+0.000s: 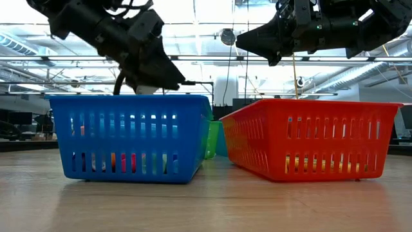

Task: Pick & Place Markers
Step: Put the brown marker into the green bin

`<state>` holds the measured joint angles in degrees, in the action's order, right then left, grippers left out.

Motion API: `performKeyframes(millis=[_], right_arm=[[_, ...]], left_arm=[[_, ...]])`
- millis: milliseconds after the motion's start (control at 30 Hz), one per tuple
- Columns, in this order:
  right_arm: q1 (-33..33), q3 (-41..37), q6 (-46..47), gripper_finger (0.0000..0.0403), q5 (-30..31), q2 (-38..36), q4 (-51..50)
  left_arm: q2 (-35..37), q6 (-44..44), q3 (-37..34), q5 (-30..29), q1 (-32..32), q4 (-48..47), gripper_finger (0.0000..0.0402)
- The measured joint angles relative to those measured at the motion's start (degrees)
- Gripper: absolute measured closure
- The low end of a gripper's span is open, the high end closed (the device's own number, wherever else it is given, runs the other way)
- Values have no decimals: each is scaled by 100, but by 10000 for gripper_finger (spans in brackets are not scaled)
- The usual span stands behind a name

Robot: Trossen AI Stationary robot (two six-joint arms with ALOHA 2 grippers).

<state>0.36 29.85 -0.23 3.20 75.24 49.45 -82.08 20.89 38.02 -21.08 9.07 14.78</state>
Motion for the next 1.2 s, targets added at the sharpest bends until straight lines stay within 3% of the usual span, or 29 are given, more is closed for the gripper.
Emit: performKeyframes(millis=[133, 233, 400, 667, 867, 1100, 1200], right_arm=[[0, 0, 2, 312, 0, 0, -2], [0, 0, 2, 312, 0, 0, -1], [2, 0, 0, 312, 101, 0, -2], [2, 0, -1, 312, 151, 0, -3], [2, 0, -43, 312, 151, 0, -37], [2, 0, -46, 312, 149, 0, -44], [2, 0, -46, 312, 149, 0, -44]], left_arm=[[561, -986, 66, -449, -255, -266, 197], [890, -1392, 322, -694, -743, -1049, 195], [846, -1756, 1017, 234, -1817, -2502, 194], [-93, -2752, 1316, 2002, -3335, -2594, 194], [-914, -4004, 1309, 2258, -3838, -2702, 195], [-1610, -4425, 1309, 3161, -4161, -2257, 195], [-1801, -4435, 1310, 3264, -4236, -2068, 195]])
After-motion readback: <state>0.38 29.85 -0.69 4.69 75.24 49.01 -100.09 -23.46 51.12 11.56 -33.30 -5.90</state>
